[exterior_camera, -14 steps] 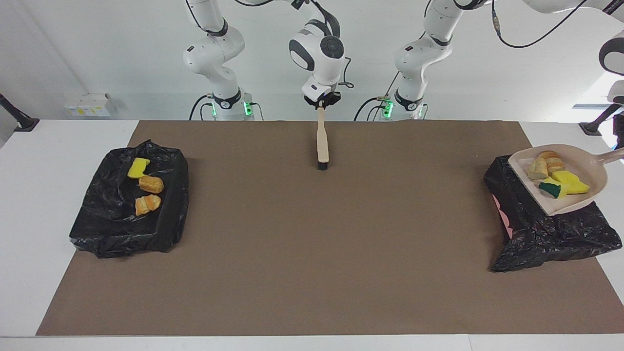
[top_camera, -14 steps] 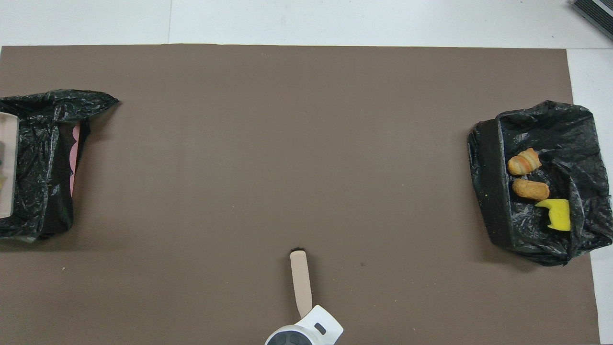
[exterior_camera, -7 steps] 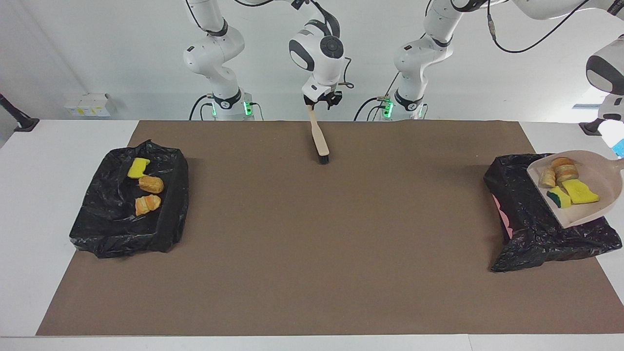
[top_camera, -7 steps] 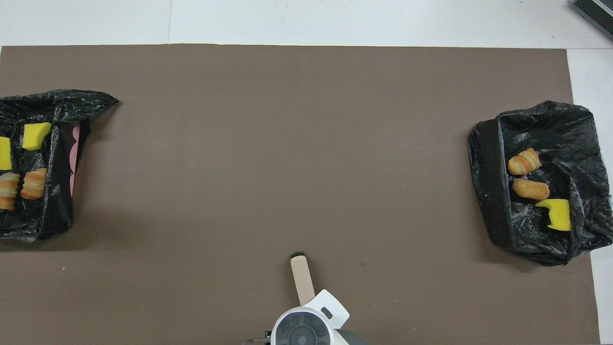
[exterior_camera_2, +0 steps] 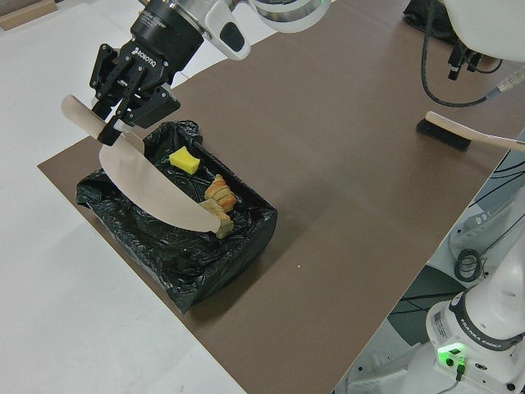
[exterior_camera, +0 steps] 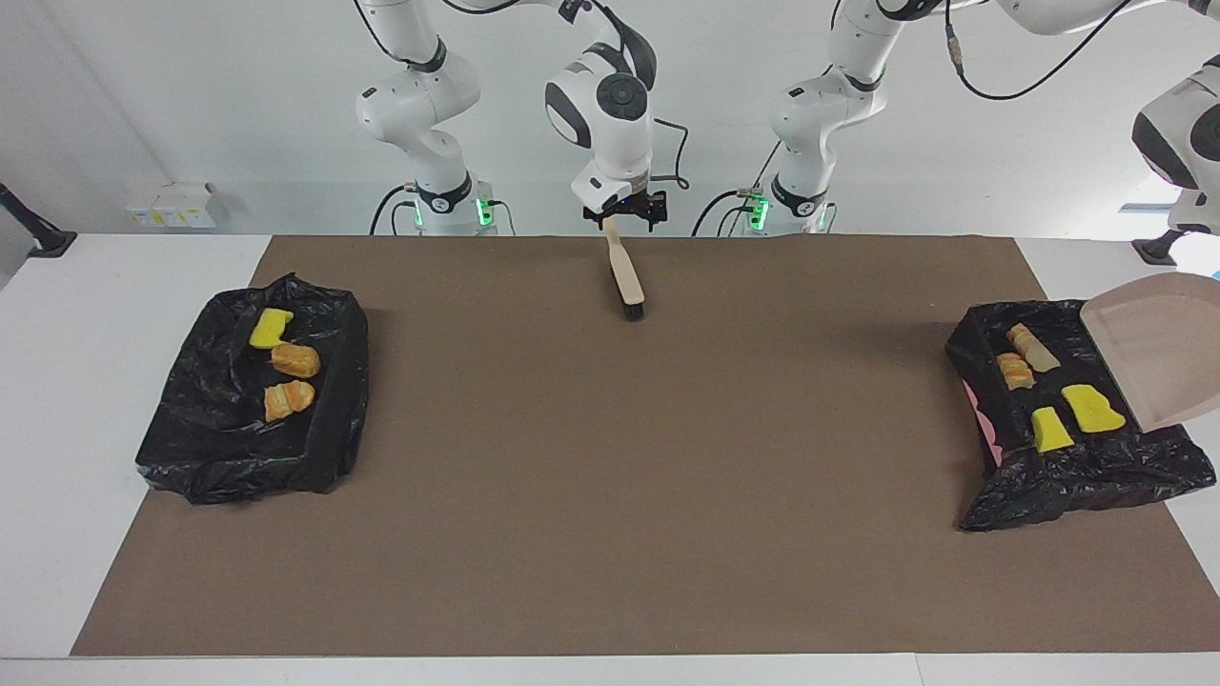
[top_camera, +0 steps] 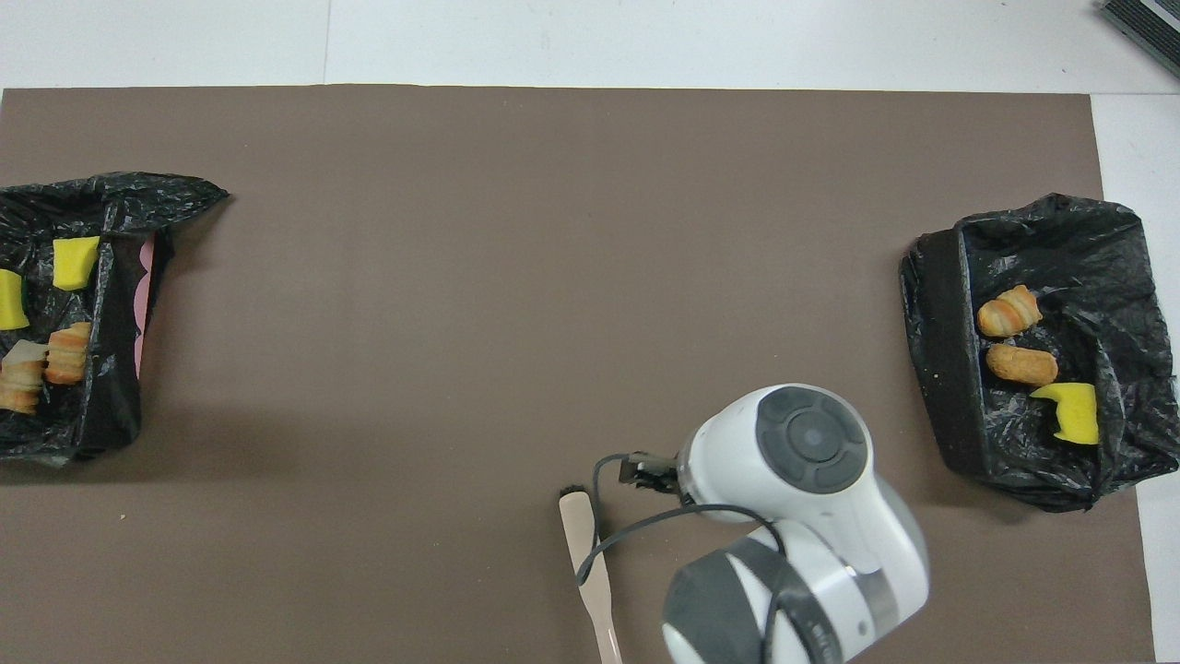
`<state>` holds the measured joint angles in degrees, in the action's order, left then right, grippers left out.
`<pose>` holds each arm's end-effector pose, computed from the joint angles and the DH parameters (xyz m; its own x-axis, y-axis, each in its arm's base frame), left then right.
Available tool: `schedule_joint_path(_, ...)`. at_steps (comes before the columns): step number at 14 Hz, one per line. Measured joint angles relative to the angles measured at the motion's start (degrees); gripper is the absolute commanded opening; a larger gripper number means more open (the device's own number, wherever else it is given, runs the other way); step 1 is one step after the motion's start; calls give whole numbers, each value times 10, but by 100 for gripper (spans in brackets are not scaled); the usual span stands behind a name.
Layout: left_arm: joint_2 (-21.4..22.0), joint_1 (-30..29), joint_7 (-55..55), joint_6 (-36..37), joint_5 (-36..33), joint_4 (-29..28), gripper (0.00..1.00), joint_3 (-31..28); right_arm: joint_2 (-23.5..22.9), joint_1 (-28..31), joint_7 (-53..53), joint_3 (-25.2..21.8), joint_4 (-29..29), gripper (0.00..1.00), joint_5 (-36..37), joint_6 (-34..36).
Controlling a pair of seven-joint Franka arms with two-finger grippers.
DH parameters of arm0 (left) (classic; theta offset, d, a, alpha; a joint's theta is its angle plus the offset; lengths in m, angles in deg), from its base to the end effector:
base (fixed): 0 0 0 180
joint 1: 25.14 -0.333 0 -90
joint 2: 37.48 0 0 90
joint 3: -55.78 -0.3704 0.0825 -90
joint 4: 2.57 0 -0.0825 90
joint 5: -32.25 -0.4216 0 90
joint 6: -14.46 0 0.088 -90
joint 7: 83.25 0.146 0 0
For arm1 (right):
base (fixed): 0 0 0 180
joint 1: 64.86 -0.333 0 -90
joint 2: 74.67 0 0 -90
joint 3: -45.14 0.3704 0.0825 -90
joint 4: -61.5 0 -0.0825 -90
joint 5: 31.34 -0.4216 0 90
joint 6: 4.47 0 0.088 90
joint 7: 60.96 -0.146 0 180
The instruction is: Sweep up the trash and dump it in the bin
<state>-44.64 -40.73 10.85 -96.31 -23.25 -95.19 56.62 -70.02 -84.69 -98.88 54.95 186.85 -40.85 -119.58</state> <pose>0.6348 0.2575 0.6182 -0.0621 -0.5805 -0.8119 -0.9966 0.0809 0.0184 0.4533 0.2769 0.4110 0.9632 -0.2160 -0.1598 -0.2247 -0.9737 -0.0382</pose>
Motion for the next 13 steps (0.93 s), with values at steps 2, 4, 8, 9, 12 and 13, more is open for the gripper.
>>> schedule_joint_path(2, 8, 36, -32, 52, 9, 0, 0, 3, -10, 58, 10, -1, -23, 100, 43, 0)
schedule_joint_path(4, 11, 72, -83, 98, 52, -1, 0, 5, -33, 109, 26, -1, -71, 100, 56, 2)
schedule_joint_path(8, 11, 111, -197, 155, 164, -2, 0, 6, -53, 181, 122, -1, -170, 100, 88, 33)
schedule_joint_path(9, 12, 119, -225, 163, 192, -4, 0, 6, -53, 190, 147, -1, -196, 100, 93, 53)
schedule_joint_path(12, 23, 142, -338, 172, 275, -28, 0, 6, -50, 208, 198, -1, -275, 100, 121, 110)
schedule_joint_path(13, 29, 150, -381, 172, 302, -40, 0, 6, -49, 213, 202, -2, -298, 100, 124, 132)
